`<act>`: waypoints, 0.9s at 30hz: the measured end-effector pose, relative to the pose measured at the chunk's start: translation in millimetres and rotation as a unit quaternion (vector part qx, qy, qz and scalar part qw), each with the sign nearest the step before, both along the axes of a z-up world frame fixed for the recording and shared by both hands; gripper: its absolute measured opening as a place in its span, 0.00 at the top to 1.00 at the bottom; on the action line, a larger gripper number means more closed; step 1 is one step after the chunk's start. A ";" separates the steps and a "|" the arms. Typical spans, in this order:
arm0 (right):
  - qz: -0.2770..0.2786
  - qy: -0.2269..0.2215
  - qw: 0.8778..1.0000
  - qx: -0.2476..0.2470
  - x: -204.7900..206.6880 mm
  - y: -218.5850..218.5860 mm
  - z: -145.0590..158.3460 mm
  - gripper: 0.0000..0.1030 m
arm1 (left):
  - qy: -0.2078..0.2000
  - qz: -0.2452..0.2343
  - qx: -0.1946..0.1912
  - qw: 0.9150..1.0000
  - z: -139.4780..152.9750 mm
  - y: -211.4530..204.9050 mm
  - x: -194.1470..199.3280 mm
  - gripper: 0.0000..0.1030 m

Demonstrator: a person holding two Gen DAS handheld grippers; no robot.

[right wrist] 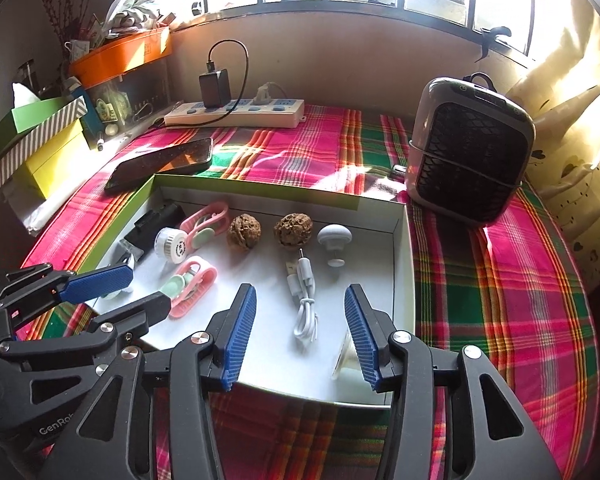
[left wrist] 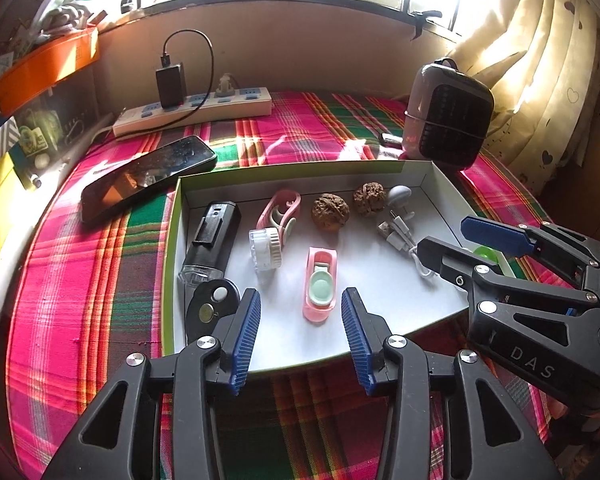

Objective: Organize objects

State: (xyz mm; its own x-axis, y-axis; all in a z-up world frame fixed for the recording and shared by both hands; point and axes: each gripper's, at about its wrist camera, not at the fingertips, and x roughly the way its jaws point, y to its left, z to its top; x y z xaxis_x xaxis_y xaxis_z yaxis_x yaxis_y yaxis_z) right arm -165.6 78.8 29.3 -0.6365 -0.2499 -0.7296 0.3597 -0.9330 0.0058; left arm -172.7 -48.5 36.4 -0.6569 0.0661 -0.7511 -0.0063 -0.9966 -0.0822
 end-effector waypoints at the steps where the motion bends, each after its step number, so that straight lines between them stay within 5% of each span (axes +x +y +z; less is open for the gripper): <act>1: -0.001 0.001 1.000 -0.002 2.3 -0.1 0.7 0.52 | 0.004 0.001 -0.002 1.000 1.8 -0.1 3.1 0.60; 27: -0.016 0.004 1.000 -0.007 65.8 21.2 -4.3 0.41 | 0.008 0.046 -0.020 0.999 -0.6 -11.7 73.5 0.60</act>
State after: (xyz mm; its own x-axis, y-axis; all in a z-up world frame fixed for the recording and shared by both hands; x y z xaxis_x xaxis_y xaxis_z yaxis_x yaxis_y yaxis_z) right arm -99.8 99.9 24.9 -0.6495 -0.2403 -0.7214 0.3301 -0.9438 0.0173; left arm -99.2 -60.2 35.8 -0.6707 -0.0253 -0.7413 0.0844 -0.9955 -0.0424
